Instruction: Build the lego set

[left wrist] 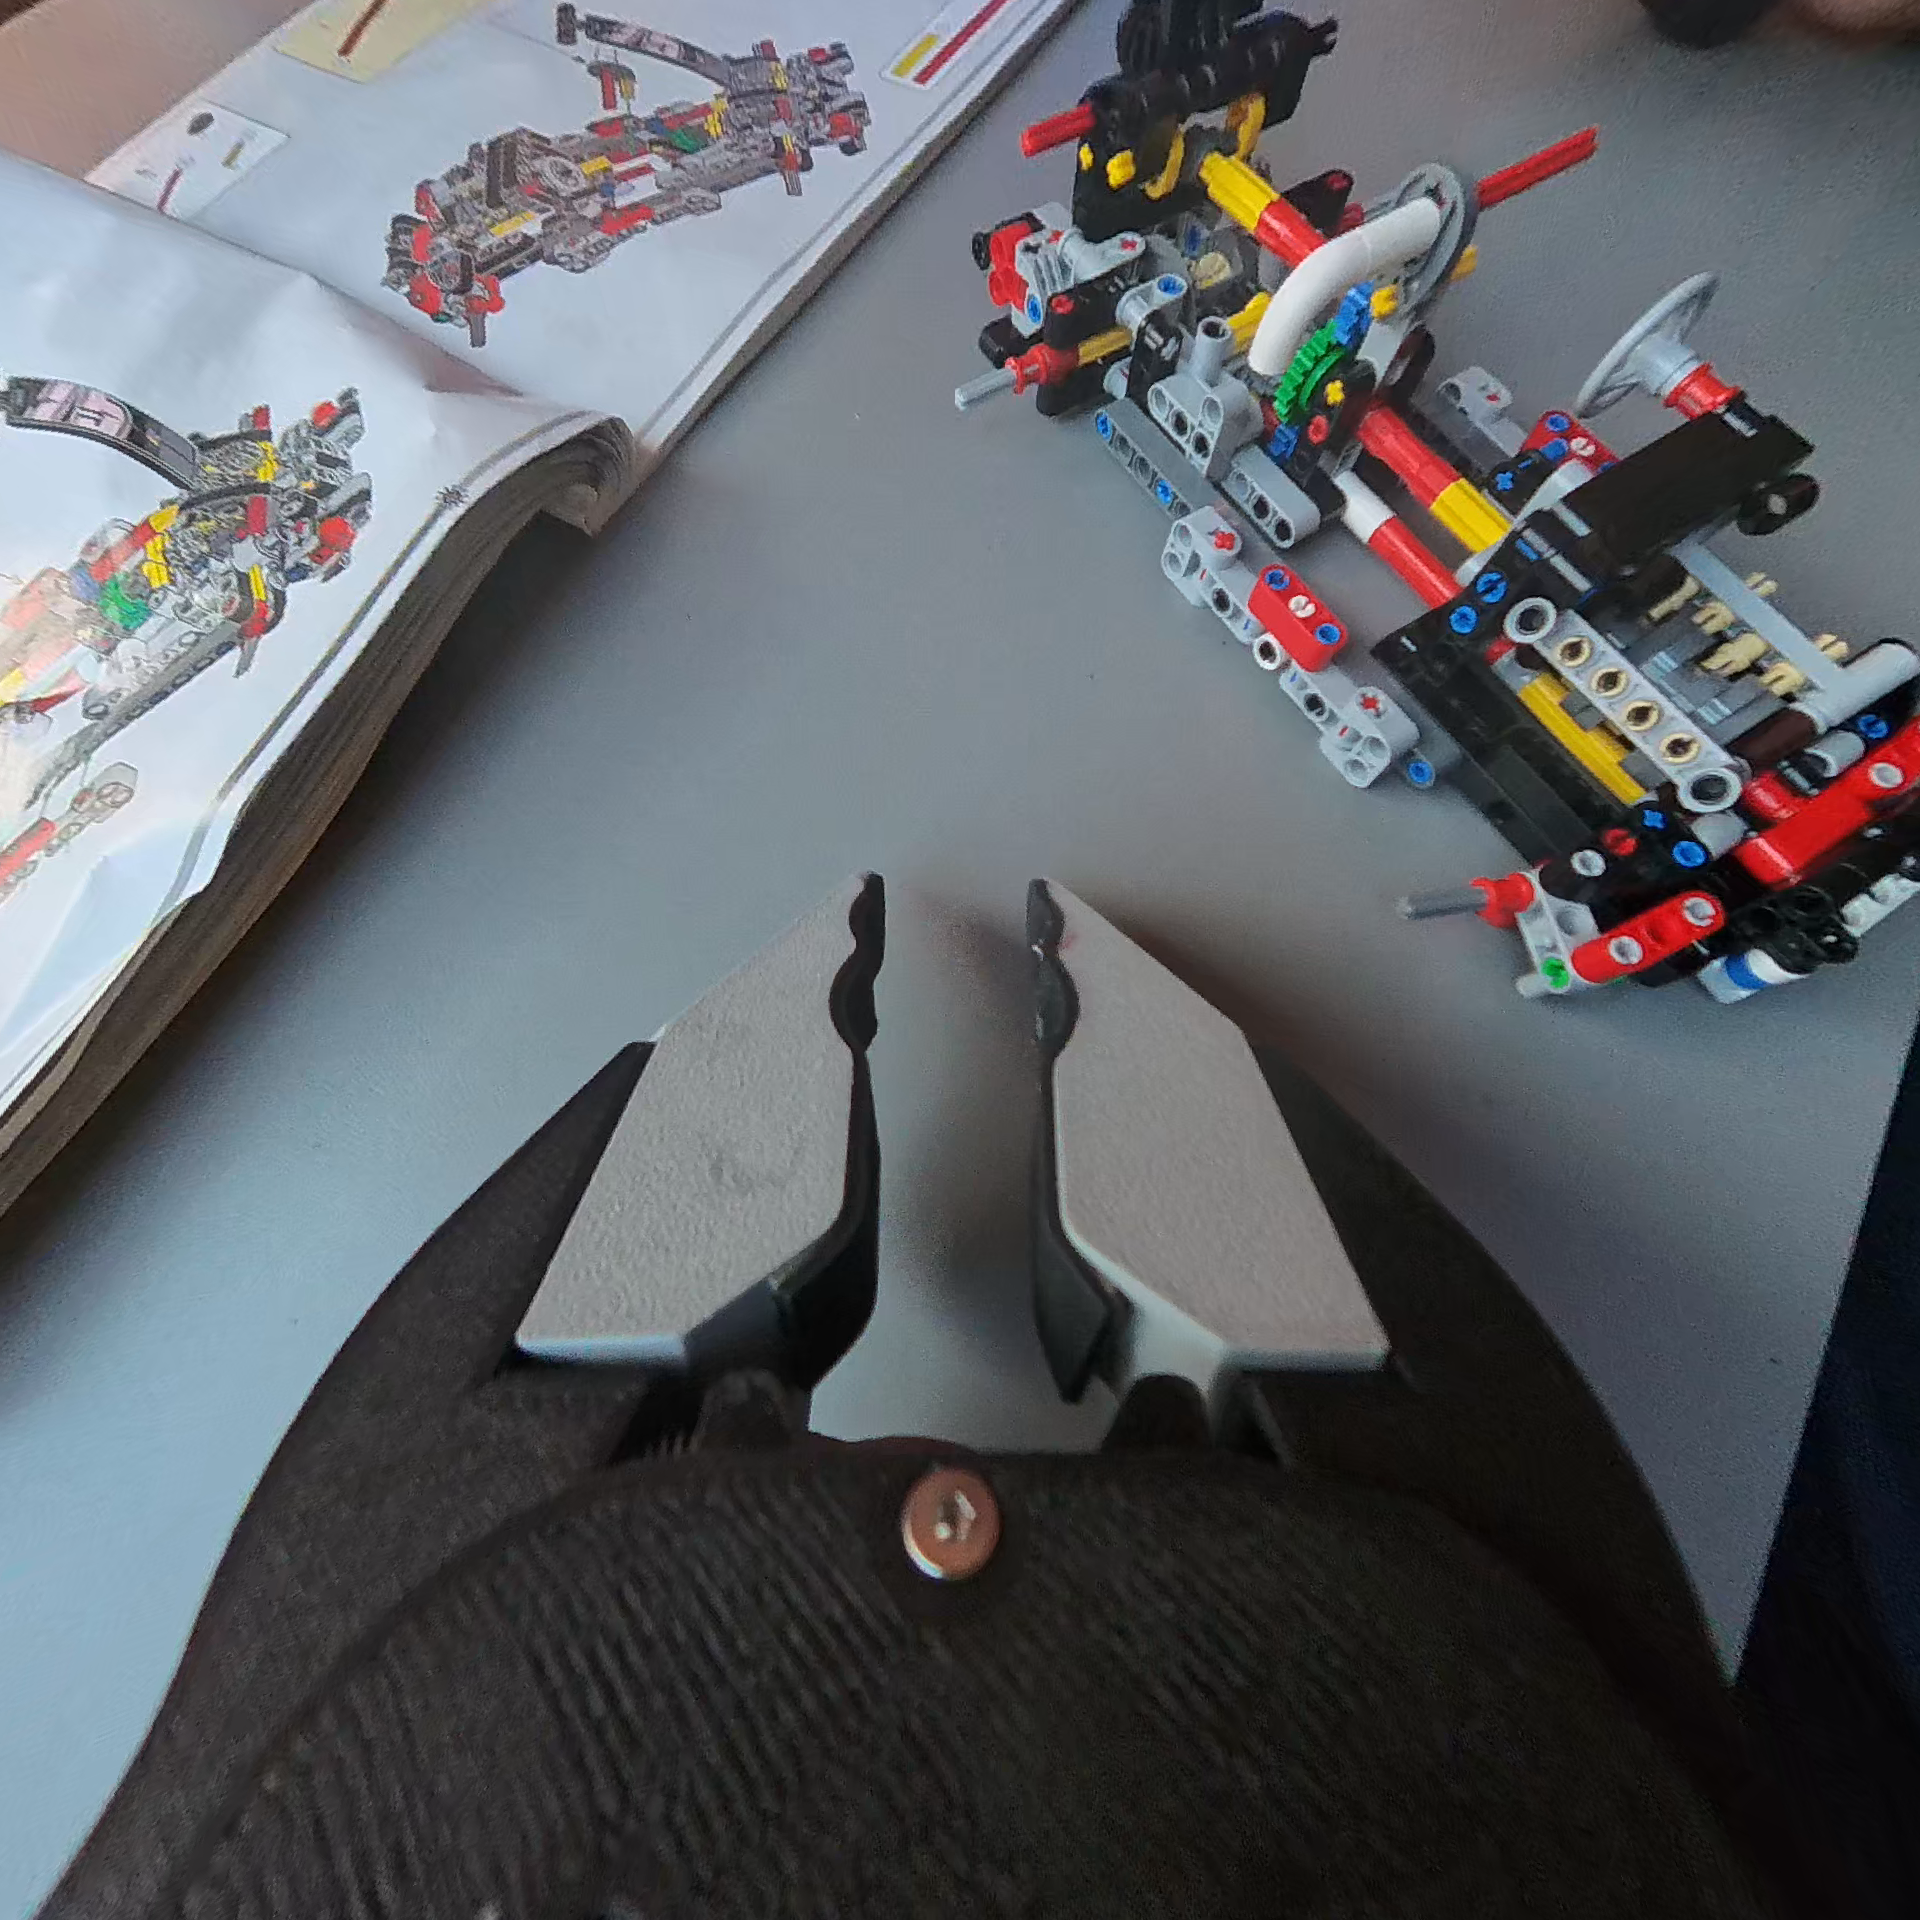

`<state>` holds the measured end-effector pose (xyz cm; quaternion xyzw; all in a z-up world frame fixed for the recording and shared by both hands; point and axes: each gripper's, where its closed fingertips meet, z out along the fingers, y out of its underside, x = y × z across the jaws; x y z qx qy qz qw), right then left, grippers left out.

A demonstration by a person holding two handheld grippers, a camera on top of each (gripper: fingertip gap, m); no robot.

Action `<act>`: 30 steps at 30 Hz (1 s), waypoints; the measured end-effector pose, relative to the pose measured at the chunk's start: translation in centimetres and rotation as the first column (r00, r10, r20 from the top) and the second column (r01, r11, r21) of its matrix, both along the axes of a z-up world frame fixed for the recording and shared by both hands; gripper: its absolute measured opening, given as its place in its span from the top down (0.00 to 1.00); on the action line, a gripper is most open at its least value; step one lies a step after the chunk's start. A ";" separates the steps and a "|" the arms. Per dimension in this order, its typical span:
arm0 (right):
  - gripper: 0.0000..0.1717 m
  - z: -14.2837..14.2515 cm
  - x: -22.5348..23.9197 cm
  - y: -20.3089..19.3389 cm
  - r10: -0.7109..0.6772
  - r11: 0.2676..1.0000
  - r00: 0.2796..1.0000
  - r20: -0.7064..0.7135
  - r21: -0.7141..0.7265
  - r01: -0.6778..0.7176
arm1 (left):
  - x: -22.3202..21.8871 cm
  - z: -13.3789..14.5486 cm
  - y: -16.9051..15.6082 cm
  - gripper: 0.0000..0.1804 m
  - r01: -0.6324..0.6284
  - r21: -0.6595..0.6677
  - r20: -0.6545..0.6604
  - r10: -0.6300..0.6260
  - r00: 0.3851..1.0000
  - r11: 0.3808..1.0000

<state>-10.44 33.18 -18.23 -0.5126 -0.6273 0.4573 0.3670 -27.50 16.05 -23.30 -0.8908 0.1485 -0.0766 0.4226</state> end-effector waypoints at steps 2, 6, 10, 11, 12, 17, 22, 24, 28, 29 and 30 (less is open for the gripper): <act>0.93 0.1 0.0 0.3 -0.011 1.000 1.000 -0.005 -0.009 0.011 | -0.1 0.2 0.1 0.87 -0.002 0.008 0.013 0.002 1.000 1.000; 0.93 0.5 0.1 0.9 -0.032 0.998 0.999 -0.025 -0.045 0.031 | -0.1 0.3 0.1 0.87 -0.002 0.008 0.024 0.002 1.000 1.000; 0.93 0.8 0.2 1.2 -0.050 0.998 0.998 -0.048 -0.045 0.047 | -0.1 0.1 0.1 0.87 -0.001 0.003 0.001 0.001 1.000 1.000; 0.93 0.9 0.2 1.1 -0.050 0.998 0.997 -0.051 -0.042 0.048 | -0.1 0.1 0.1 0.87 0.001 0.004 -0.003 -0.001 1.000 1.000; 0.92 0.8 0.2 1.1 -0.049 0.998 0.997 -0.051 -0.037 0.047 | -0.1 0.1 0.0 0.87 0.004 0.006 -0.008 -0.004 1.000 1.000; 0.88 0.7 0.3 0.3 -0.017 1.000 0.999 -0.043 -0.006 0.017 | 1.8 0.2 -1.0 0.81 0.116 -0.006 0.047 -0.116 0.992 0.993; 0.88 0.4 0.4 -0.1 -0.013 0.999 0.999 -0.036 0.047 0.015 | 2.2 -0.9 -1.5 0.82 0.139 -0.062 -0.009 -0.140 0.990 0.988; 0.88 0.4 0.4 -0.1 -0.019 0.998 0.999 -0.036 0.055 0.021 | 2.0 -0.9 -1.5 0.83 0.128 -0.054 -0.041 -0.131 0.991 0.990; 0.88 0.5 0.6 0.3 -0.036 0.998 0.998 -0.042 0.056 0.039 | 1.4 -0.4 -1.4 0.86 0.098 -0.019 -0.032 -0.099 0.995 0.995; 0.88 0.5 0.6 0.5 -0.041 0.997 0.998 -0.043 0.057 0.044 | 1.3 -0.3 -1.5 0.86 0.095 -0.013 -0.026 -0.095 0.995 0.995; 0.88 0.5 0.7 0.6 -0.046 0.997 0.998 -0.045 0.059 0.049 | 1.3 -0.2 -1.5 0.86 0.090 -0.009 -0.021 -0.090 0.996 0.996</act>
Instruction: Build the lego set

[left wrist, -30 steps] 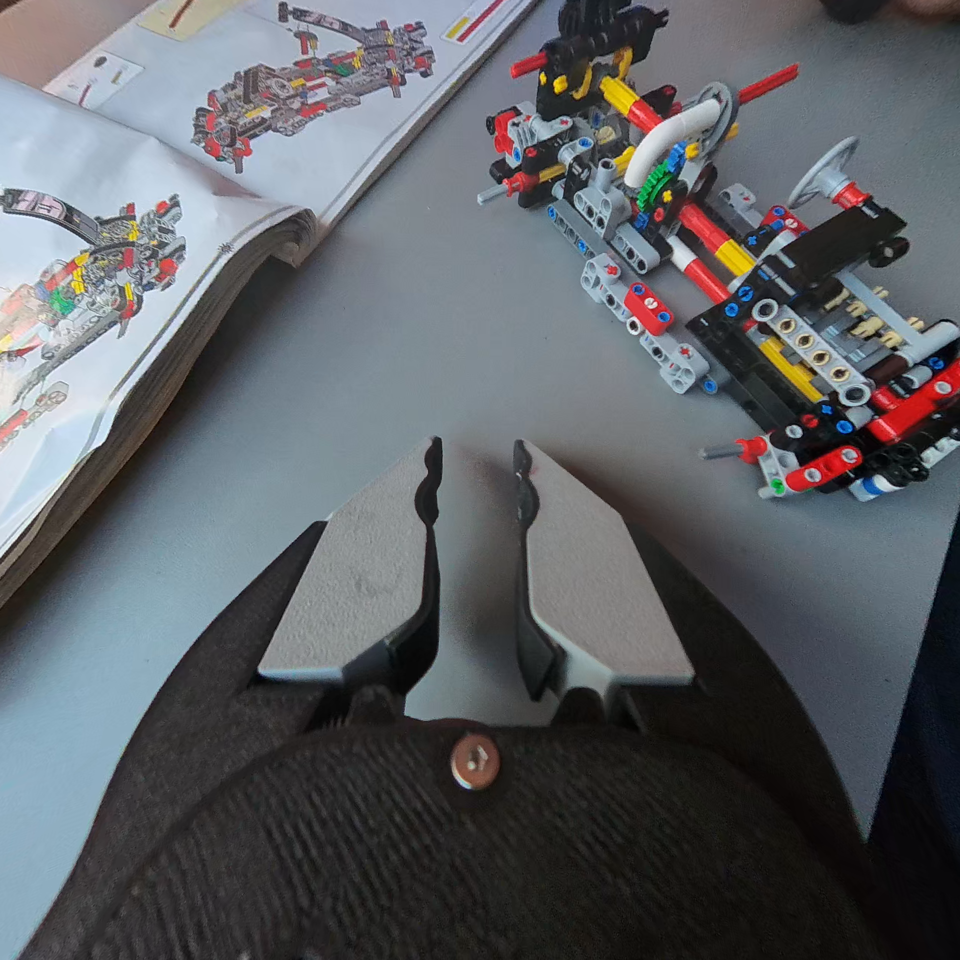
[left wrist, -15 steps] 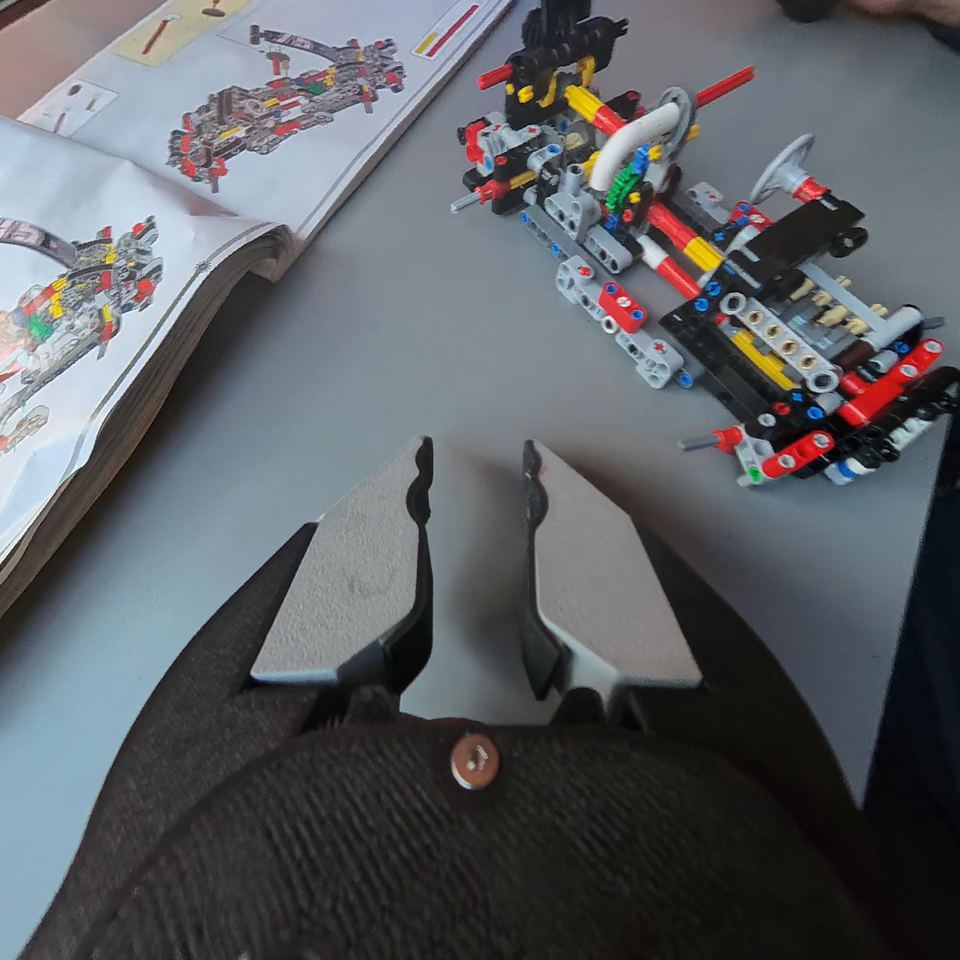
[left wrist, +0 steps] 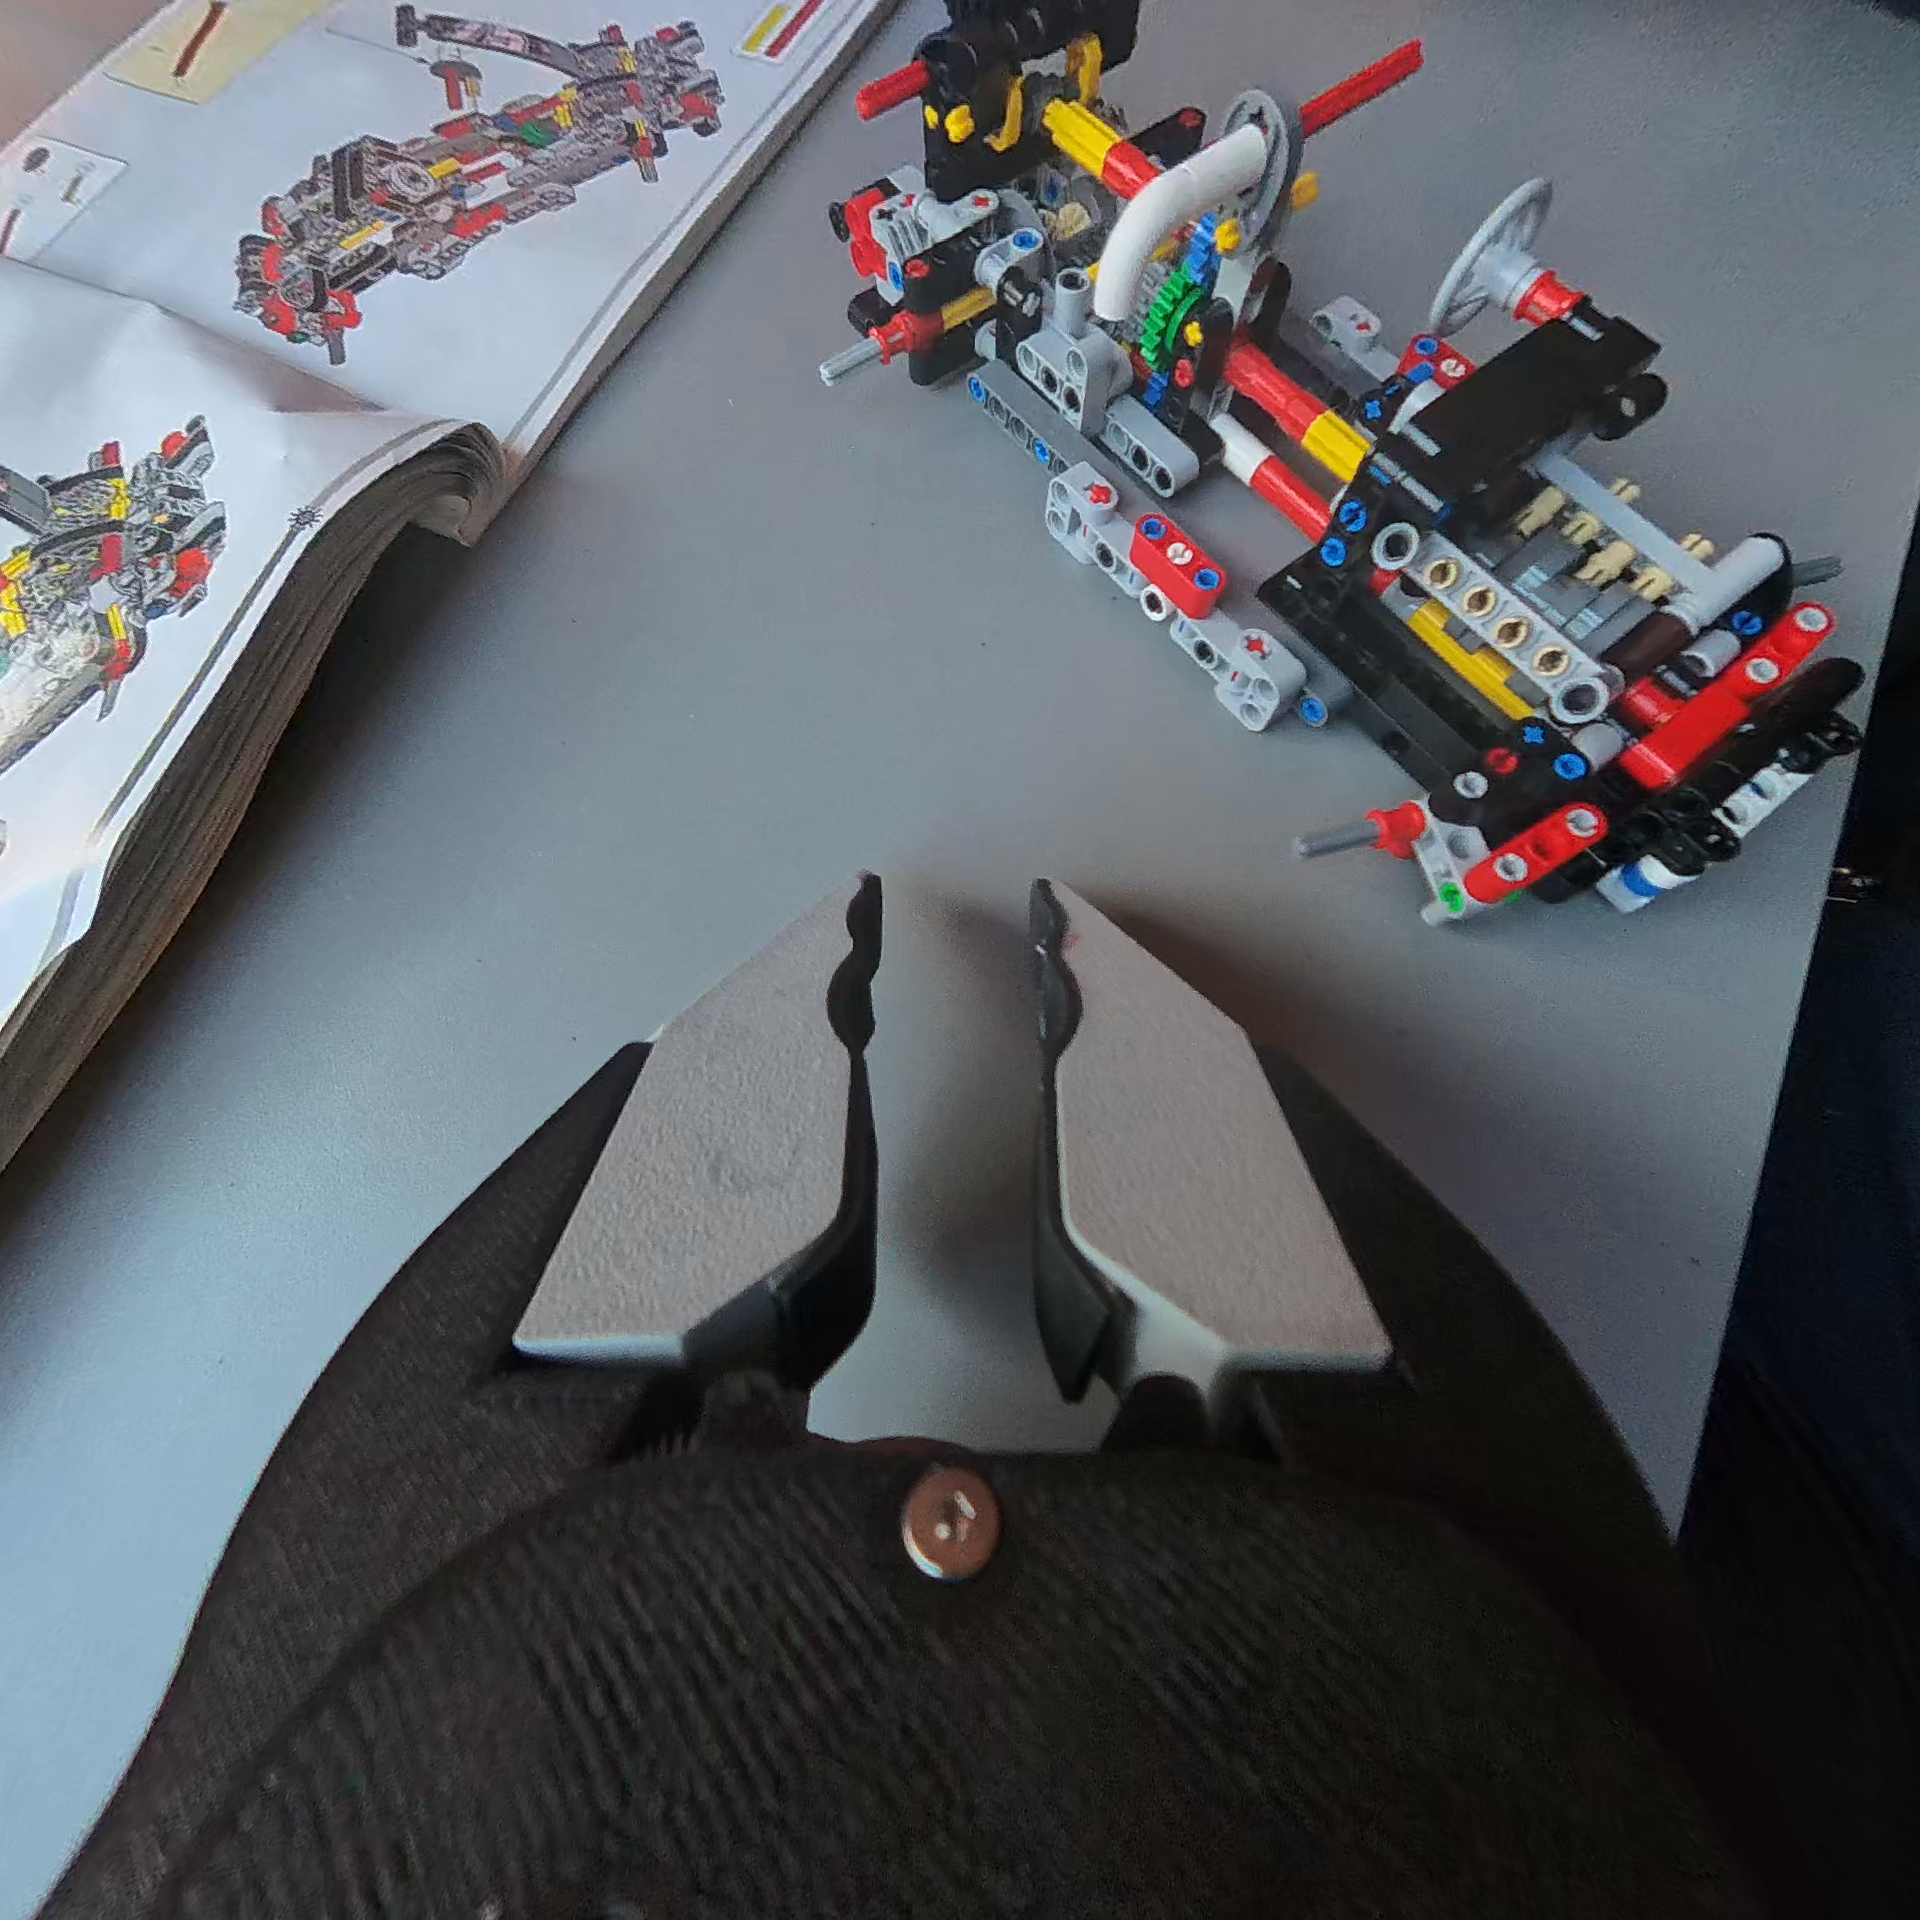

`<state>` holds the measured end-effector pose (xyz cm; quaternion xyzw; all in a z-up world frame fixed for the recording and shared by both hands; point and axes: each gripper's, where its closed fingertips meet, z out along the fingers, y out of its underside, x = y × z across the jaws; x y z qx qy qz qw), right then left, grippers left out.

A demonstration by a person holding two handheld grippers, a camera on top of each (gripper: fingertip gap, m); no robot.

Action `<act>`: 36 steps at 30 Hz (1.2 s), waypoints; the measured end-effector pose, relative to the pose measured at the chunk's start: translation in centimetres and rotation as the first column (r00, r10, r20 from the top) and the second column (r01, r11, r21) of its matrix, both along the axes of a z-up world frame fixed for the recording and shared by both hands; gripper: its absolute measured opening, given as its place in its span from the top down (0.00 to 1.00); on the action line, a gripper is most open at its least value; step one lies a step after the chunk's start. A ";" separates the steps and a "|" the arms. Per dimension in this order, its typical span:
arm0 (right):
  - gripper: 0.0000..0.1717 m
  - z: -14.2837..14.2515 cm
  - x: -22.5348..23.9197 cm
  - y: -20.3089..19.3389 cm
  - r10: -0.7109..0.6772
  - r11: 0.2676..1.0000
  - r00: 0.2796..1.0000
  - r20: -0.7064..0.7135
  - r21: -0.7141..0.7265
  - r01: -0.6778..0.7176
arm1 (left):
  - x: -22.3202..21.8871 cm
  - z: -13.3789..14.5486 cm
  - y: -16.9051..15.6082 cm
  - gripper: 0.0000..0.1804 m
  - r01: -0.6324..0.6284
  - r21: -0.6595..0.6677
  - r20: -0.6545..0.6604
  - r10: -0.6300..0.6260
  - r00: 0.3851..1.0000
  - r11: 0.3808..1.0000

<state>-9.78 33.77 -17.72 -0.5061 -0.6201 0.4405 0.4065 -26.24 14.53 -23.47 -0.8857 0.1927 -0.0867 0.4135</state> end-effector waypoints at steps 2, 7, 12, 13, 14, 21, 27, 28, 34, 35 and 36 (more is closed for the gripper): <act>0.88 0.0 0.1 0.3 -0.014 1.000 1.000 -0.002 0.010 0.014 | -0.2 0.2 0.1 0.88 -0.010 0.014 0.010 0.010 1.000 1.000; 0.89 0.3 0.2 1.5 -0.049 0.999 0.998 -0.027 -0.014 0.049 | -1.1 1.4 0.4 0.91 -0.052 0.073 0.045 0.049 0.998 0.996; 0.89 1.1 0.2 2.6 -0.094 0.994 0.993 -0.076 -0.060 0.089 | -2.9 3.7 1.0 0.95 -0.146 0.243 0.054 0.137 0.989 0.959; 0.89 1.2 0.1 2.7 -0.095 0.994 0.992 -0.080 -0.064 0.090 | -3.5 4.6 1.1 0.97 -0.176 0.297 0.065 0.164 0.984 0.938; 0.89 1.2 -0.1 2.7 -0.093 0.994 0.992 -0.079 -0.065 0.088 | -4.3 5.4 1.2 0.99 -0.210 0.340 0.085 0.192 0.978 0.917; 0.86 0.6 -2.8 4.5 -0.102 0.976 0.995 -0.019 -0.197 0.096 | -8.5 8.6 0.4 0.99 -0.387 0.525 0.161 0.358 0.920 0.758; 0.75 0.6 -8.3 7.4 -0.048 0.982 0.995 0.086 -0.178 0.062 | -9.8 8.9 0.3 0.98 -0.429 0.558 0.135 0.432 0.892 0.711; 0.76 0.7 -9.4 8.1 -0.064 0.989 0.995 0.071 -0.132 0.073 | -10.2 9.1 0.1 0.99 -0.440 0.576 0.131 0.453 0.882 0.689; 0.75 1.1 -12.0 8.7 -0.117 0.989 0.992 -0.045 -0.096 0.112 | -12.0 9.5 -0.4 0.99 -0.517 0.585 0.159 0.537 0.828 0.624; 0.76 0.5 -12.1 9.0 -0.131 0.989 0.991 -0.023 -0.069 0.129 | -11.9 9.4 -0.4 0.98 -0.513 0.584 0.152 0.536 0.830 0.629; 0.76 0.1 -12.1 9.2 -0.135 0.988 0.991 0.002 -0.071 0.135 | -11.8 9.4 -0.4 0.98 -0.509 0.588 0.147 0.536 0.831 0.628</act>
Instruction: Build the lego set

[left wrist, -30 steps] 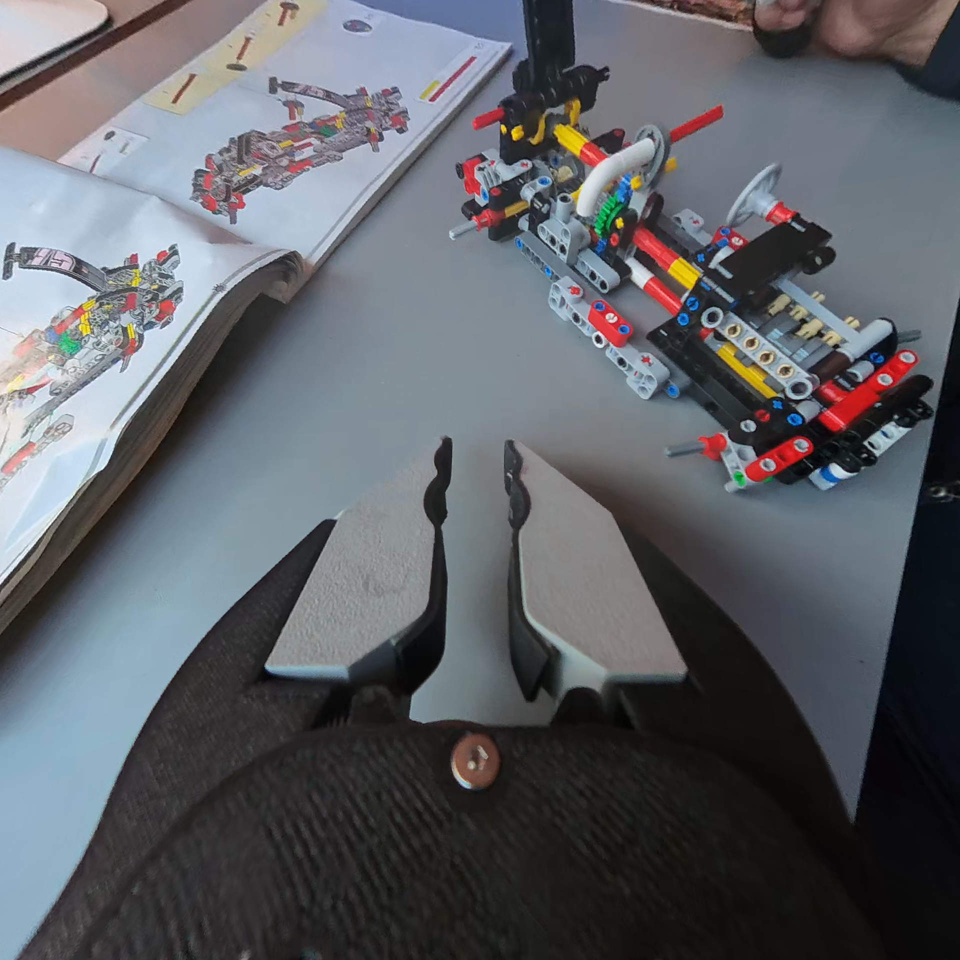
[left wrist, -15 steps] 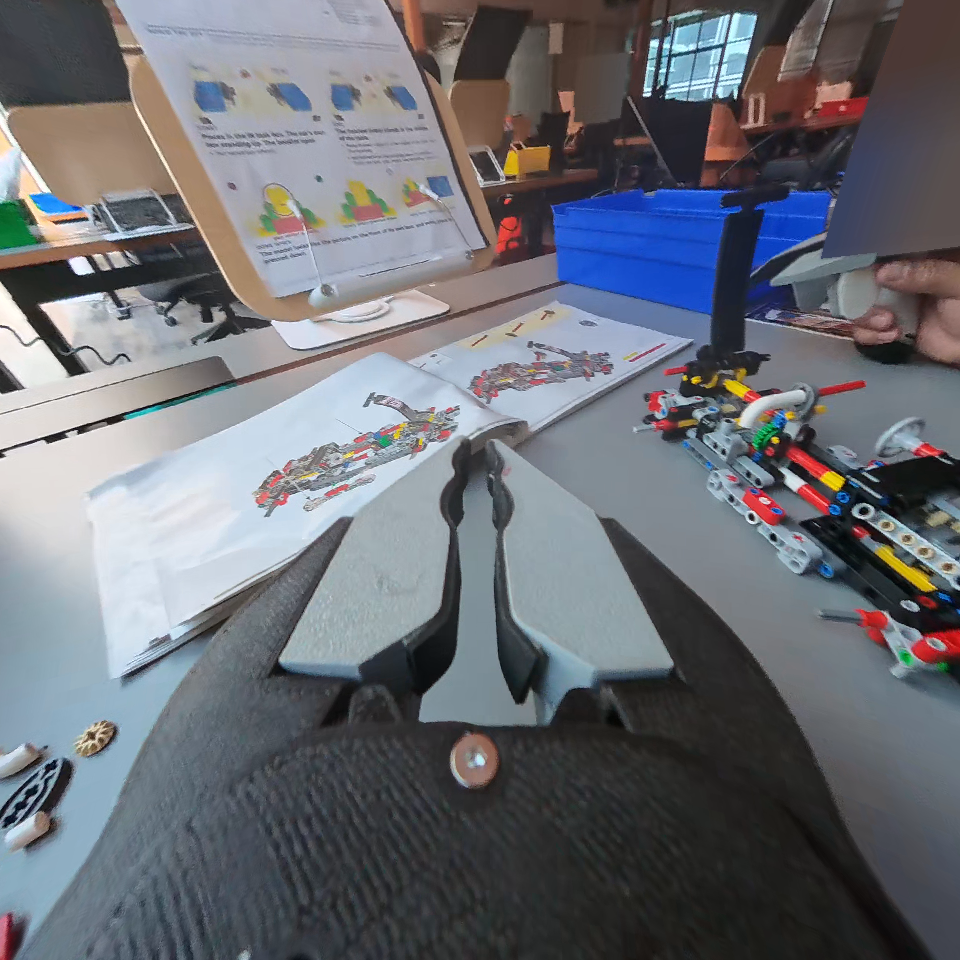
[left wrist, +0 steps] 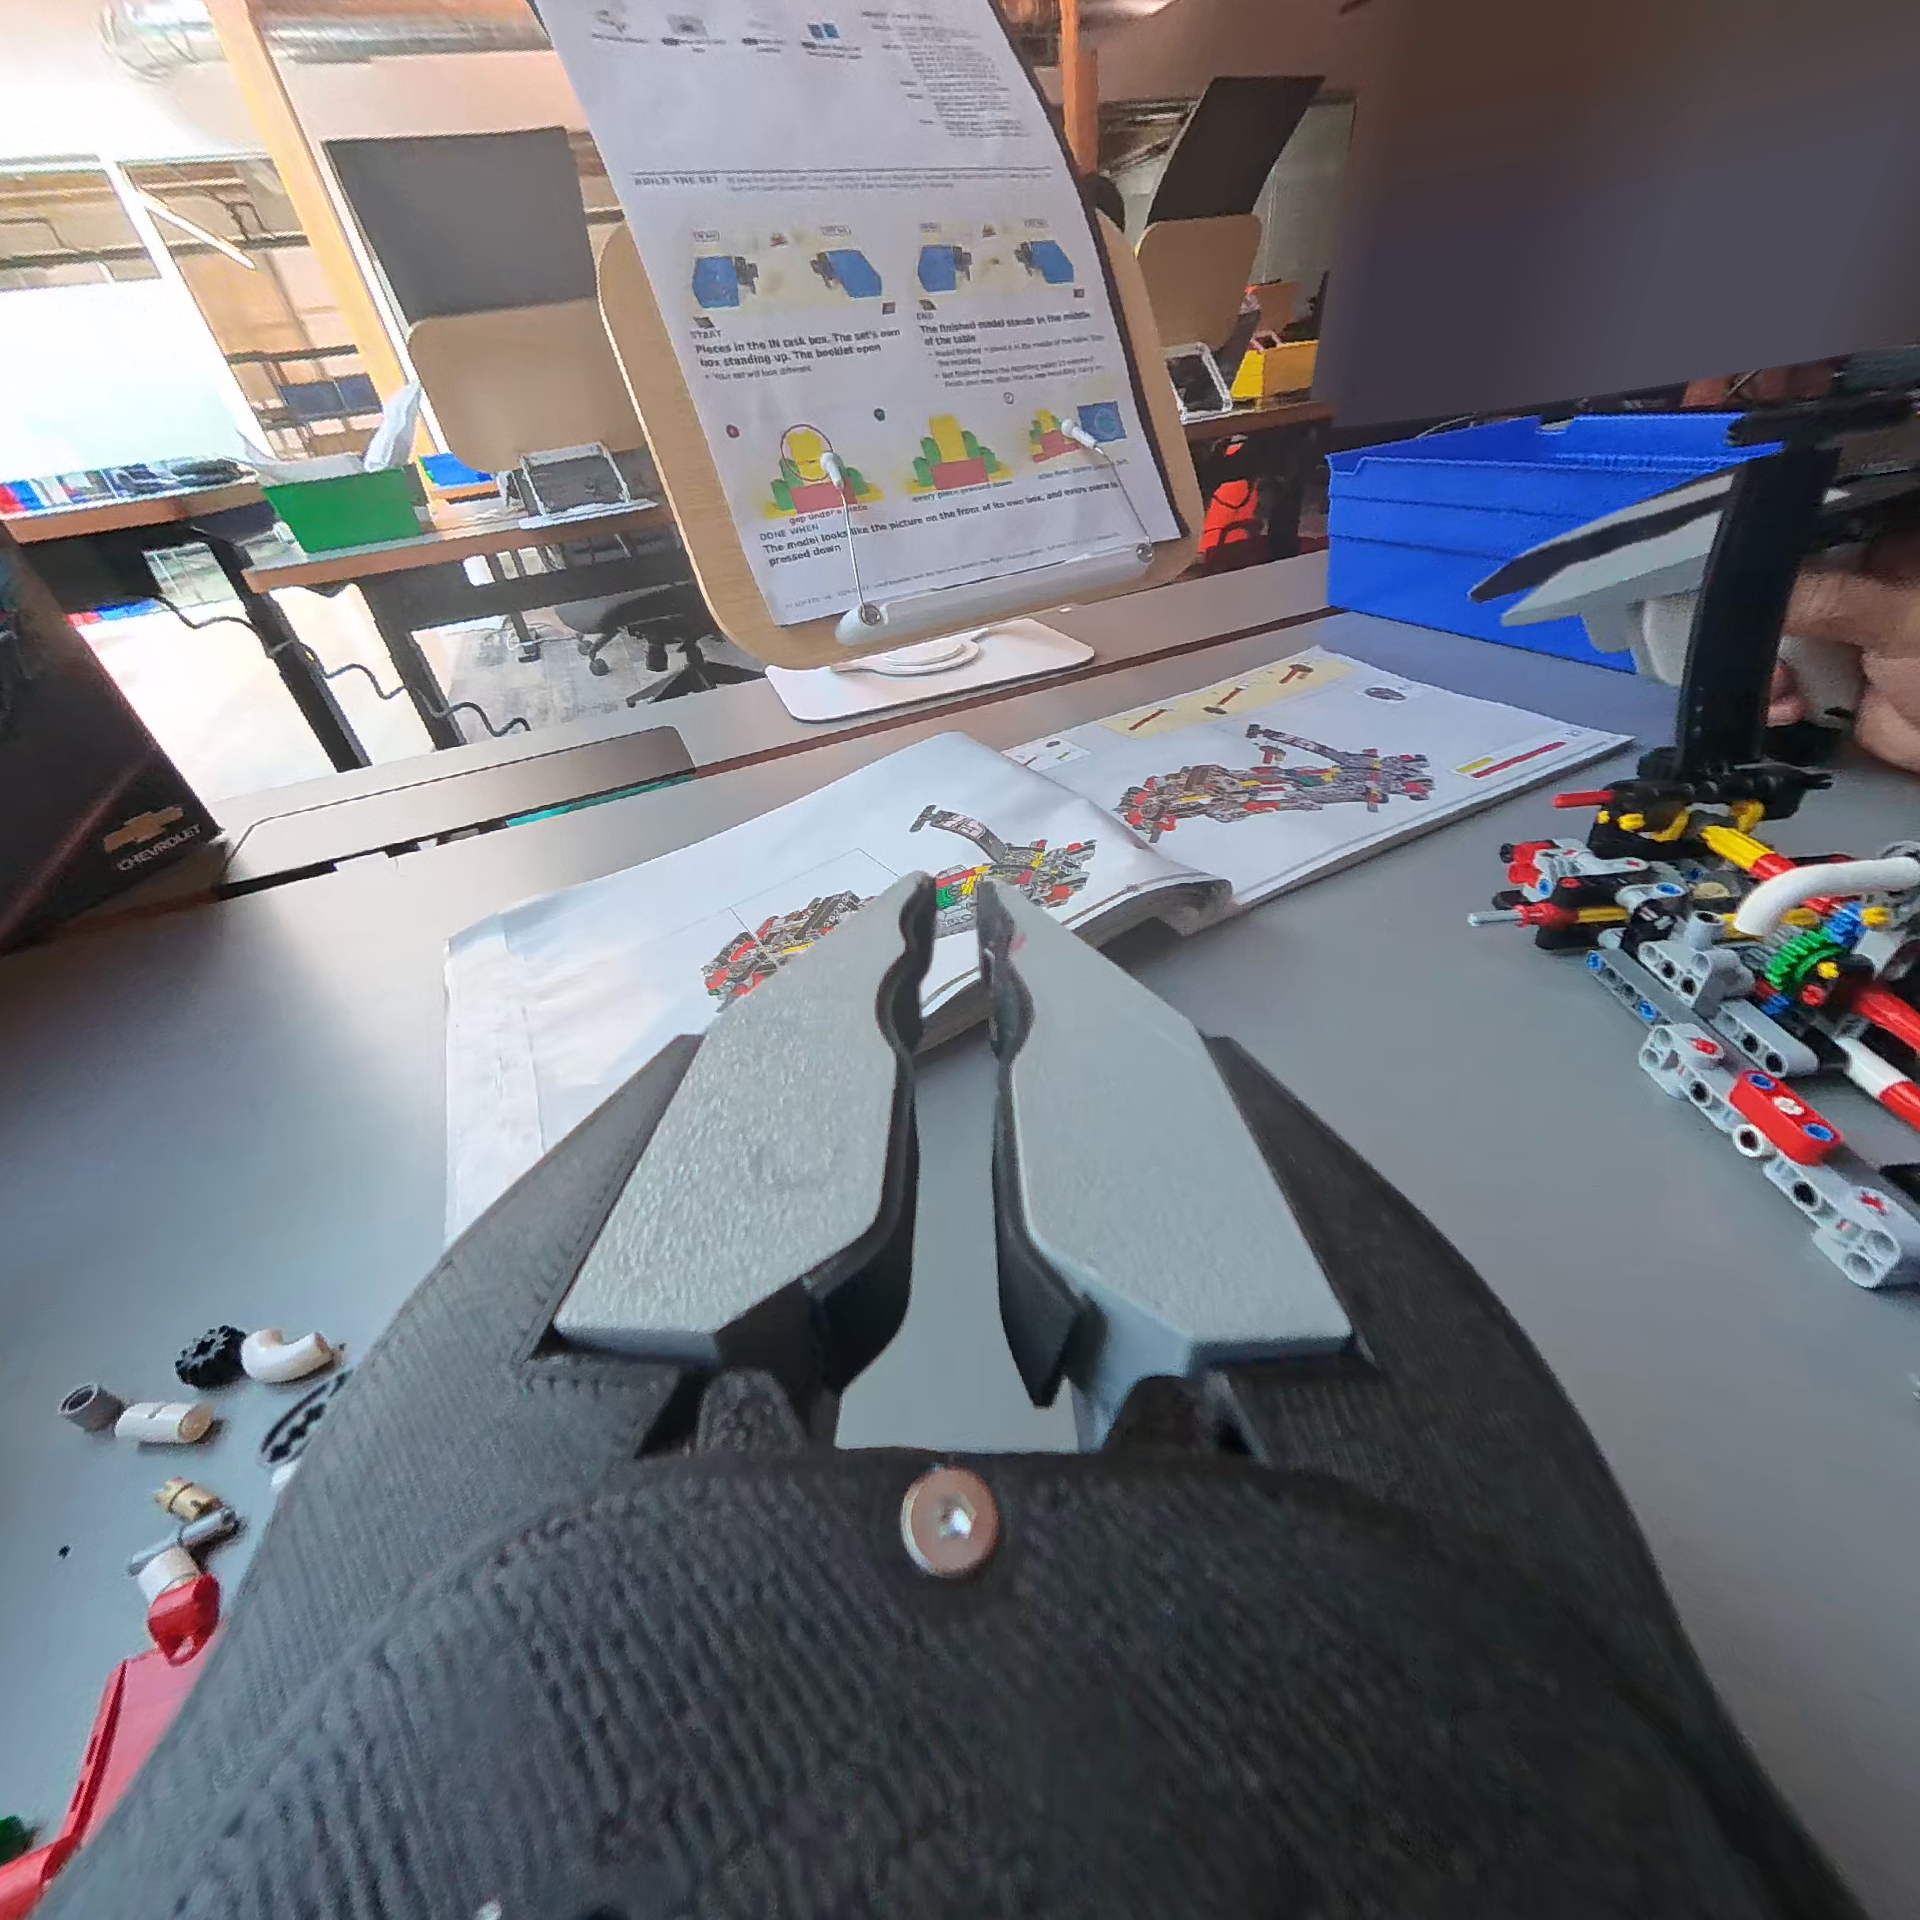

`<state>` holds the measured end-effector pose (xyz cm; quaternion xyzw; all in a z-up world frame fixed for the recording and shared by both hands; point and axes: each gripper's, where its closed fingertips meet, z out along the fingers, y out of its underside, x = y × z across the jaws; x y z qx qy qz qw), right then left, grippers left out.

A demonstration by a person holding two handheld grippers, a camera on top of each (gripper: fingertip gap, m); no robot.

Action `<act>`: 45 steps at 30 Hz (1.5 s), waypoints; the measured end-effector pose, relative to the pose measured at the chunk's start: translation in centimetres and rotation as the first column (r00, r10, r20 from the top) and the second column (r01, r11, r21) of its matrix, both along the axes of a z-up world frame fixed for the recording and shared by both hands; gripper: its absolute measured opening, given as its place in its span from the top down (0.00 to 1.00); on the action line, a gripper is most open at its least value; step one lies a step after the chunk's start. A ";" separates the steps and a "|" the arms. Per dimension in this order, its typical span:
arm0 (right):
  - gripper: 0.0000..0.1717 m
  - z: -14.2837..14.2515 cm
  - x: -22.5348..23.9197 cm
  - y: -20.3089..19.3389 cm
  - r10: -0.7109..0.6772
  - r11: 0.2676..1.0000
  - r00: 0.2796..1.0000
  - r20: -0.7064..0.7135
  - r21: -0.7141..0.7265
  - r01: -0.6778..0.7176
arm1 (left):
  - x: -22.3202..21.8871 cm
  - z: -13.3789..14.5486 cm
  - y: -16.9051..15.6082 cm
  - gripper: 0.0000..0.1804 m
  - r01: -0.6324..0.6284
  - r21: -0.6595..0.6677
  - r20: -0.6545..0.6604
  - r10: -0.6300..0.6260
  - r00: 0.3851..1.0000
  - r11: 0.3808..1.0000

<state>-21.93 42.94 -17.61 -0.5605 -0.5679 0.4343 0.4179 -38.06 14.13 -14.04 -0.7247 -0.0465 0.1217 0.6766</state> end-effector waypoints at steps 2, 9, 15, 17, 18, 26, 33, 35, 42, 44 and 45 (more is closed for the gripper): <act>0.76 -0.6 0.0 0.4 -0.017 1.000 0.999 0.041 -0.005 0.017 | 0.4 0.2 -0.1 0.97 0.008 0.009 -0.025 -0.007 1.000 1.000; 0.72 -1.2 1.7 1.0 -0.127 0.991 0.988 0.088 0.043 0.124 | 0.3 -0.2 0.3 0.96 -0.017 -0.023 -0.044 0.016 0.999 1.000; 0.75 -0.5 2.6 2.2 -0.224 0.967 0.974 0.043 0.132 0.217 | 4.8 0.0 7.6 0.79 0.214 -0.242 0.142 -0.183 0.973 0.946; 0.75 0.0 3.1 2.8 -0.256 0.959 0.967 0.021 0.129 0.251 | 7.1 -0.6 11.7 0.67 0.302 -0.403 0.205 -0.236 0.950 0.864; 0.75 0.3 3.4 3.1 -0.273 0.956 0.962 0.004 0.117 0.270 | 8.3 -0.8 13.9 0.63 0.358 -0.444 0.229 -0.282 0.932 0.821; 0.76 3.3 6.4 5.6 -0.330 0.943 0.933 -0.142 0.004 0.334 | 10.4 -7.5 26.3 0.52 0.429 -0.701 0.251 -0.367 0.896 0.569; 0.78 3.1 6.0 5.7 -0.300 0.954 0.945 -0.133 -0.035 0.298 | 9.7 -10.9 26.0 0.48 0.438 -0.786 0.255 -0.416 0.873 0.437; 0.78 3.1 5.8 5.4 -0.290 0.957 0.948 -0.132 -0.025 0.289 | 9.5 -10.8 26.0 0.50 0.447 -0.768 0.257 -0.419 0.871 0.458; 0.79 2.3 4.9 5.1 -0.264 0.964 0.959 -0.098 -0.031 0.263 | 8.2 -10.4 26.5 0.93 0.455 -0.707 0.259 -0.399 0.879 0.542; 0.79 2.1 4.6 4.6 -0.249 0.969 0.965 -0.081 -0.014 0.248 | 8.3 -10.4 26.5 1.00 0.459 -0.690 0.254 -0.406 0.878 0.560; 0.79 1.8 4.3 4.3 -0.233 0.972 0.971 -0.063 -0.001 0.233 | 8.3 -10.5 26.5 1.00 0.450 -0.693 0.242 -0.407 0.881 0.563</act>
